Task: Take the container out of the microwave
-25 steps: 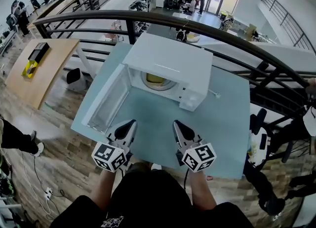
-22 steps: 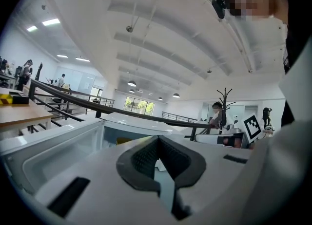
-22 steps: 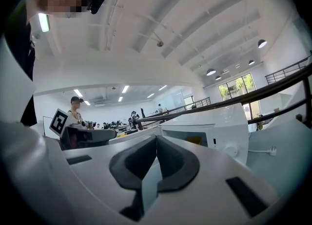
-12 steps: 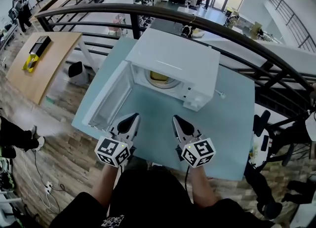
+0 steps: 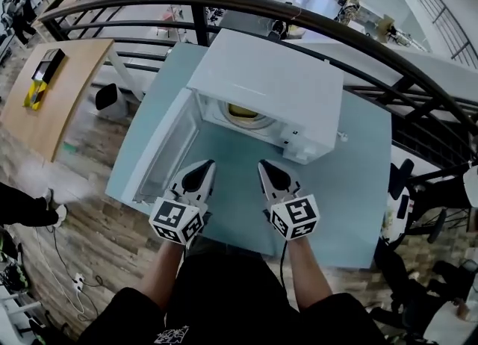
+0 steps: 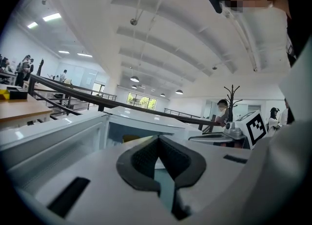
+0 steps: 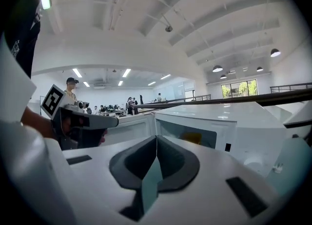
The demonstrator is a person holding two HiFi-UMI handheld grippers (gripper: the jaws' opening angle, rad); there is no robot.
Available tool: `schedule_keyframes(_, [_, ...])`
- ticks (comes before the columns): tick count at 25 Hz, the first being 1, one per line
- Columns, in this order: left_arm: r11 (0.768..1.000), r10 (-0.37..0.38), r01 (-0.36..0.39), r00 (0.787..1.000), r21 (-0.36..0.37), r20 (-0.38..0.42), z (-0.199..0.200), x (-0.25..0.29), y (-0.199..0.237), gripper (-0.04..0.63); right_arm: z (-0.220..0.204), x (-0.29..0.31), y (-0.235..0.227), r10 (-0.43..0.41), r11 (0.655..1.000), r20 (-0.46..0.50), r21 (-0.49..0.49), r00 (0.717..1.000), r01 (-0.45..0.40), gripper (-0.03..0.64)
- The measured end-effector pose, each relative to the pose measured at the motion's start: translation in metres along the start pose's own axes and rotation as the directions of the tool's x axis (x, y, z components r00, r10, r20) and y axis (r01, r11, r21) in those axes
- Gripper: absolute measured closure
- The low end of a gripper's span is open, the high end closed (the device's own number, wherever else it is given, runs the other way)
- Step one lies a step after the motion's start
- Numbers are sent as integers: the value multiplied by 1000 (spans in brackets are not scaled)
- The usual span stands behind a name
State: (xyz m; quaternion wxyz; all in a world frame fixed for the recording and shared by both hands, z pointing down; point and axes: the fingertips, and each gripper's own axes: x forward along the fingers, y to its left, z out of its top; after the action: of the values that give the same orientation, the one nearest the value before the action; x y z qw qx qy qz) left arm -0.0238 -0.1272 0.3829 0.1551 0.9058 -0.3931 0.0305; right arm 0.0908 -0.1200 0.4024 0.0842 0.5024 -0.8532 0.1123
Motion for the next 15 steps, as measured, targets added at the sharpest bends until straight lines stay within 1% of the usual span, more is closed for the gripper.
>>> schedule_keyframes(8, [1000,-19,19,999,-16,-39,-11,33,29,588,-16,41,-16,-51,998,-64,-49,997,48,609])
schedule_keyframes(15, [999,-32,31,998,-32,-58,-20,58,44,588,-28,69,-28,-77,992,-115,-104,990,65,609])
